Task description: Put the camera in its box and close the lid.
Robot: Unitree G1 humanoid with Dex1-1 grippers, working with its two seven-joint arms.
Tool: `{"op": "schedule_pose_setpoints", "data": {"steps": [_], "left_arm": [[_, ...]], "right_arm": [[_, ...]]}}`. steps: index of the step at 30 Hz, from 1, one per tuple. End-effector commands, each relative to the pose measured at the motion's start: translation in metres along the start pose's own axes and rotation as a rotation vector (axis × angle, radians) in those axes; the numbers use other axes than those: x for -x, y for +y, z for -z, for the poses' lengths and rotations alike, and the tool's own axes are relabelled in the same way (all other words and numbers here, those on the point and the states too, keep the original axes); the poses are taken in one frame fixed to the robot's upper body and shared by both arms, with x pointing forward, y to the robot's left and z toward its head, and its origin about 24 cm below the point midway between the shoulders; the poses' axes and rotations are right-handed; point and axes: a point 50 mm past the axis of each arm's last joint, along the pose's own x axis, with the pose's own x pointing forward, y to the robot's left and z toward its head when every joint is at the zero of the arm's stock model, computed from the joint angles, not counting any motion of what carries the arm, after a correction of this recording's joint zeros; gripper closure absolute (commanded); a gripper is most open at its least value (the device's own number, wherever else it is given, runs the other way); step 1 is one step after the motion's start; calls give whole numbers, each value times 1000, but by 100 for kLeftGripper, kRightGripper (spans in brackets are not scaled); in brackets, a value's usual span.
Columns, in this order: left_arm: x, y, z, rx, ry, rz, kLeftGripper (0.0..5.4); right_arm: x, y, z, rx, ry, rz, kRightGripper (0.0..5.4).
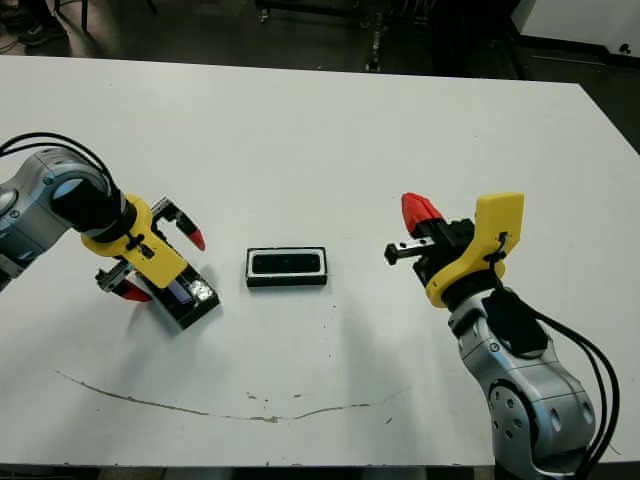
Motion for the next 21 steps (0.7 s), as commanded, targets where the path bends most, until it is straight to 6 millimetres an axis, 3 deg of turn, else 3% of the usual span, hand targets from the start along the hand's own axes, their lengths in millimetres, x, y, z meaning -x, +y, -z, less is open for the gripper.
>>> {"op": "schedule_pose_setpoints", "data": {"steps": [1, 7, 21], "left_arm": [[-17, -8, -1, -1, -7, 38, 0], [-21, -9, -2, -34, 5, 83, 29], [-40, -7, -1, -110, 48, 322, 222]], "right_arm": [[3, -2, 2, 1, 12, 14, 538], [3, -2, 2, -2, 12, 8, 540], [6, 3, 5, -23, 20, 14, 540]]}}
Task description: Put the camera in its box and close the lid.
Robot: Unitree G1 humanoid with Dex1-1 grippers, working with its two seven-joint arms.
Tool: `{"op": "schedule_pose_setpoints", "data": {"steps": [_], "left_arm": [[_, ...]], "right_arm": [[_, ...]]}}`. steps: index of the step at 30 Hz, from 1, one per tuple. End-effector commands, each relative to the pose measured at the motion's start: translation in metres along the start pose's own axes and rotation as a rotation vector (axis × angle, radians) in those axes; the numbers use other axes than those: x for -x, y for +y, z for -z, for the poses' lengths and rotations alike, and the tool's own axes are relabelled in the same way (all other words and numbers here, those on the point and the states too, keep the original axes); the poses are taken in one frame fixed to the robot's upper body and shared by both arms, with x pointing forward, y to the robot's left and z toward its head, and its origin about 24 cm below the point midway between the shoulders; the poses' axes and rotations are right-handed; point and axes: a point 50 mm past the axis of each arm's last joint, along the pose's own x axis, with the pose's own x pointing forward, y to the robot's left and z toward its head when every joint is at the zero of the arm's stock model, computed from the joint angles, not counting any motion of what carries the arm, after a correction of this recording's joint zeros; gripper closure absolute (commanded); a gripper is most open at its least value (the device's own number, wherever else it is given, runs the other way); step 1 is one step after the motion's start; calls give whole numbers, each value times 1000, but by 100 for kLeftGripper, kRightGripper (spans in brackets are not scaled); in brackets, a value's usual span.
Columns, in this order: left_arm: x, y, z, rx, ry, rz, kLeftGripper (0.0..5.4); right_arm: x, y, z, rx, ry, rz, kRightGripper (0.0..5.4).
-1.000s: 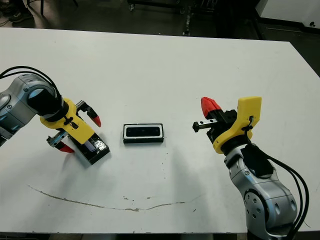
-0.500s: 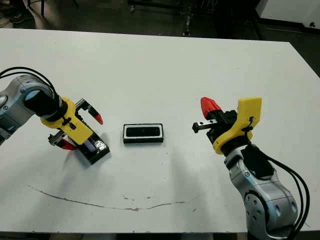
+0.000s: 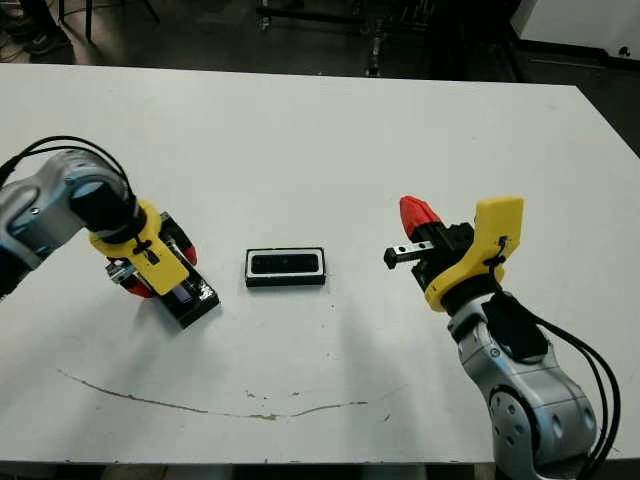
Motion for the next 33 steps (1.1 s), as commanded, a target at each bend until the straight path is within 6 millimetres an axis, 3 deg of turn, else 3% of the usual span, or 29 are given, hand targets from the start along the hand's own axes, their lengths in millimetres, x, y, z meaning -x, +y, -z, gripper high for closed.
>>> {"op": "schedule_pose_setpoints", "data": {"steps": [1, 15, 22, 33], "left_arm": [[-27, -10, -2, -3, -11, 121, 223], [-36, -3, 2, 174, 37, 239, 223], [-22, 1, 7, 207, -20, 171, 223], [2, 12, 34, 527, -108, 90, 223]], "right_arm": [[3, 0, 4, -1, 20, 16, 540], [4, 0, 9, -18, 25, 23, 540], [3, 2, 11, -29, 32, 21, 540], [2, 6, 15, -41, 46, 30, 540]]}}
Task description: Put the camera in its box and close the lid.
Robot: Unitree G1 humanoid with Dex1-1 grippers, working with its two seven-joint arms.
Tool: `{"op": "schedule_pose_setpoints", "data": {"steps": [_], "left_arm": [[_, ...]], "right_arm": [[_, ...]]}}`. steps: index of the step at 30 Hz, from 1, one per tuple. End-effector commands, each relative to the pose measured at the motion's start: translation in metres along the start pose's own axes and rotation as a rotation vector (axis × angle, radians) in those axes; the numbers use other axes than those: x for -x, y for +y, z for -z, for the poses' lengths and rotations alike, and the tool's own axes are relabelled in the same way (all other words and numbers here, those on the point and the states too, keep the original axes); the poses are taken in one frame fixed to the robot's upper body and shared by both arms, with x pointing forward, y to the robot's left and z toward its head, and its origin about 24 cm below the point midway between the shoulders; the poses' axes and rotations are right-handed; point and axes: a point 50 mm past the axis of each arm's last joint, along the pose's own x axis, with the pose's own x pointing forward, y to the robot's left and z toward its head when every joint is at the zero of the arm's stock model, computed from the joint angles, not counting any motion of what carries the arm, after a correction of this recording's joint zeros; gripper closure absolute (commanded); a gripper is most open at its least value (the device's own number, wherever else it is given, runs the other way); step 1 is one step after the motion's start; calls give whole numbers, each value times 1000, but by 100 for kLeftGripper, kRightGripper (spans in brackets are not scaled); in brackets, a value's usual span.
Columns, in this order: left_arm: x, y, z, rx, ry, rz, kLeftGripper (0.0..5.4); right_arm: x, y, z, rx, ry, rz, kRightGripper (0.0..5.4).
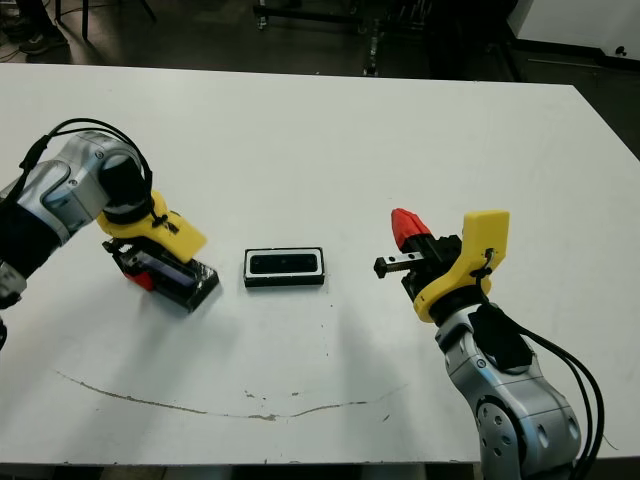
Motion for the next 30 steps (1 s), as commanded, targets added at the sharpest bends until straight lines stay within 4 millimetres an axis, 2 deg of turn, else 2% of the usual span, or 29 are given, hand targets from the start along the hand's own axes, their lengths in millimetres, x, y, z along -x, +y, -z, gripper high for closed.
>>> {"op": "schedule_pose_setpoints", "data": {"steps": [1, 10, 15, 19, 25, 30], "left_arm": [[2, 2, 5, 73, -54, 5, 223], [24, 3, 17, 135, -212, -111, 223], [31, 3, 22, 360, -213, -209, 223], [33, 1, 18, 452, -183, -246, 223], [32, -1, 11, 575, -219, -210, 223], [33, -1, 3, 586, -232, -202, 223]], "right_arm": [[1, -2, 4, -6, 19, 25, 540], [1, -1, 6, -15, 23, 23, 540], [0, 0, 6, -11, 27, 24, 540], [-1, 0, 7, -10, 21, 19, 540], [-2, 0, 7, -19, 24, 14, 540], [-2, -1, 6, -17, 21, 15, 540]]}}
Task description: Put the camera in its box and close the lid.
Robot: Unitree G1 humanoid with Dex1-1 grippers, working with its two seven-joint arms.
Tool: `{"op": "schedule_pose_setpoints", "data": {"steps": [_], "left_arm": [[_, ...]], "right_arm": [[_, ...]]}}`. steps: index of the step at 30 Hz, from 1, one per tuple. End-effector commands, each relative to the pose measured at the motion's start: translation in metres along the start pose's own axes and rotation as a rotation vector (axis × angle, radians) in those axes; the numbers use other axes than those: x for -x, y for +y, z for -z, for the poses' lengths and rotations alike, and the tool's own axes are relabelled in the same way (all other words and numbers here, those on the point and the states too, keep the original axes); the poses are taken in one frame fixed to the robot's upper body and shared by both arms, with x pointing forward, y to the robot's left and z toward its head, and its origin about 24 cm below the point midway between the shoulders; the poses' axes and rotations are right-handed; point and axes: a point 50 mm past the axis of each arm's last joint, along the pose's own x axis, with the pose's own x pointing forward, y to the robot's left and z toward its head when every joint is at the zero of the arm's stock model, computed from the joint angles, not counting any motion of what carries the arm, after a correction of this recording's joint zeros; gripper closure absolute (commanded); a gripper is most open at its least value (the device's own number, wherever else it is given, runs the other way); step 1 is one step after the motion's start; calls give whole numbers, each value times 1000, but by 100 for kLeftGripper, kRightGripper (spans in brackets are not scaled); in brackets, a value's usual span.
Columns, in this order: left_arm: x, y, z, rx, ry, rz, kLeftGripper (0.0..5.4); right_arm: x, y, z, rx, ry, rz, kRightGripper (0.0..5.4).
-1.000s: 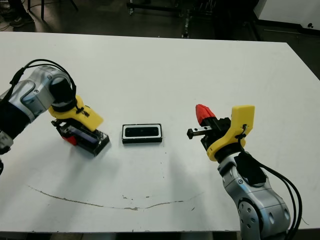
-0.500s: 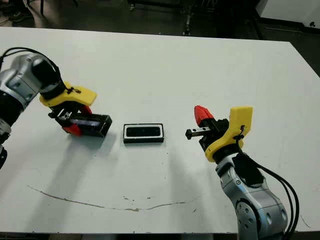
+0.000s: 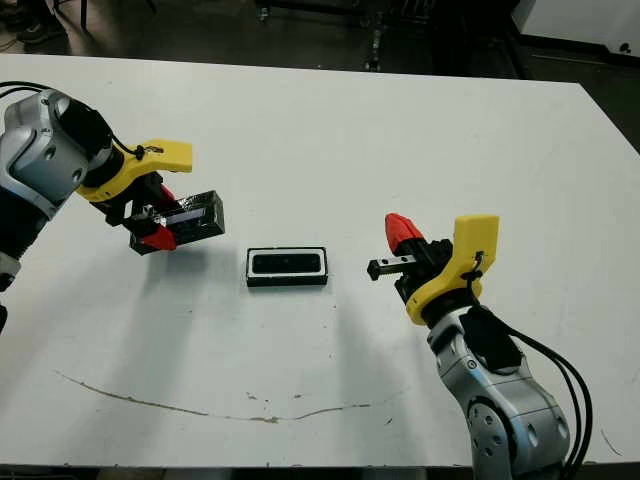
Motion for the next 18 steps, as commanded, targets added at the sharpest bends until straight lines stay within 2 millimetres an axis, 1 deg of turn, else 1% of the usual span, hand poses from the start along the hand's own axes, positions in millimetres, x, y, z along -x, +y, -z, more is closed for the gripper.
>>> {"op": "schedule_pose_setpoints", "data": {"steps": [1, 4, 10, 18], "left_arm": [[-6, -4, -1, 11, 2, 27, 223], [-7, -5, -2, 52, -13, 43, 223], [-4, -9, -7, 10, -20, 49, 223], [-9, -11, -15, -5, -22, 84, 223]], "right_arm": [[0, -3, 0, 1, 3, 12, 540], [0, -2, 0, 0, 4, 12, 540], [-1, -1, 1, 5, 2, 12, 540], [1, -1, 2, -2, 5, 12, 540]]}}
